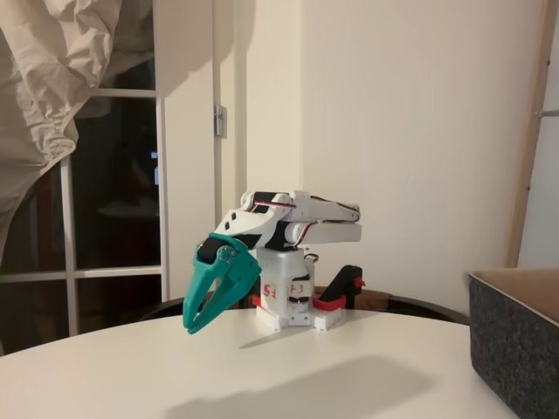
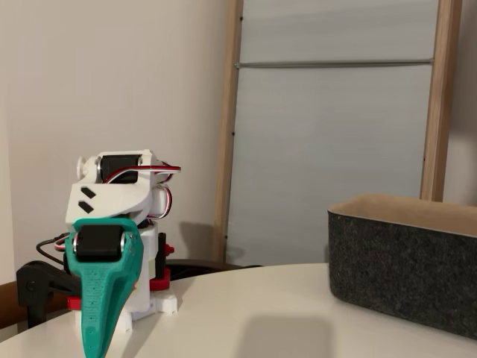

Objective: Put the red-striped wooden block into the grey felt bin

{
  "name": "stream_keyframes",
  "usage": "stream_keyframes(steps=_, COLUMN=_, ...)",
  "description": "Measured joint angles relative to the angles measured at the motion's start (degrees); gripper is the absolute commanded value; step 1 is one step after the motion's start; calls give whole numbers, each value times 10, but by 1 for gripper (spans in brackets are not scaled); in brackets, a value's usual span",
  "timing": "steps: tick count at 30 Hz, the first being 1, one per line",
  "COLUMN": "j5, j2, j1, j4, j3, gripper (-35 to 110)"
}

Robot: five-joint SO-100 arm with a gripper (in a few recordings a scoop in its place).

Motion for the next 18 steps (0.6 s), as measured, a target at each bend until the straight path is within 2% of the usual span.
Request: stream_keyframes(steps=18, j5=-12, j2=0, j1=-9, j4=17, j3=0, gripper=0)
